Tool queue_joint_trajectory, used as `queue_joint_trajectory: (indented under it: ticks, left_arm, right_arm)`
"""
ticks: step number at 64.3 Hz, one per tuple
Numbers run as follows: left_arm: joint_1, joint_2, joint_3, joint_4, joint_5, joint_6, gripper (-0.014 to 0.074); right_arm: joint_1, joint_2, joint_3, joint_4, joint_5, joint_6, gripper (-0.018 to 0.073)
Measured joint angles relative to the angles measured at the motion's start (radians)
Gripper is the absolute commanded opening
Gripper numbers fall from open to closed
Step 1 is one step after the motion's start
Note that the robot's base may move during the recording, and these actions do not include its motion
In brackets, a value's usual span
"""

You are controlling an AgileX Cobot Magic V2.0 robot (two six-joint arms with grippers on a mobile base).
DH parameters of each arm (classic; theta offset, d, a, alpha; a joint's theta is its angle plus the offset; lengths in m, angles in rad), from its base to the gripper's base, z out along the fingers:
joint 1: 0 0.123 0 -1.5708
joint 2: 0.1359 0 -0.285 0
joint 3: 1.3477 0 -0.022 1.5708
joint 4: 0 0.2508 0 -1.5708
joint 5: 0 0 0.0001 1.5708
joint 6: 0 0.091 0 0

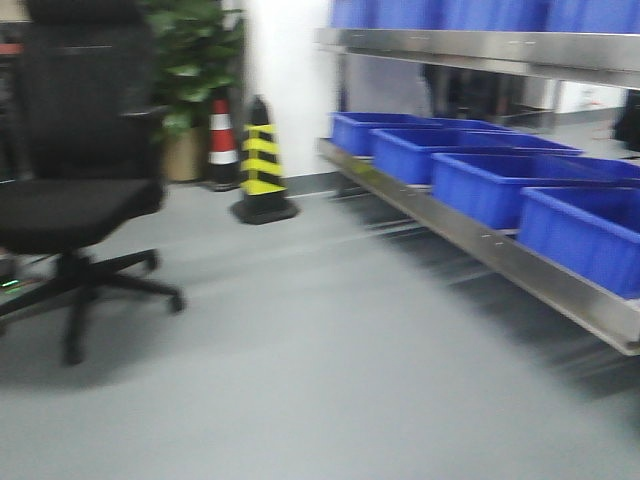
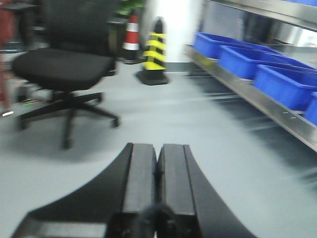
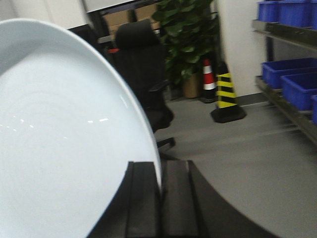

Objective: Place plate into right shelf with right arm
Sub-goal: 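Drive up to the steel shelf with blue bins, plate held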

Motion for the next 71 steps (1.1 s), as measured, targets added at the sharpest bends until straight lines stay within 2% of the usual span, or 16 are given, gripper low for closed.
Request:
queue_joint_trajectory:
  ticks: [71]
  left_arm:
    - [0.000,0.000,0.000,0.000,0.000,0.000,-0.0047]
  right_arm:
    - [0.000,0.000,0.002,0.000,0.000,0.000,0.0070]
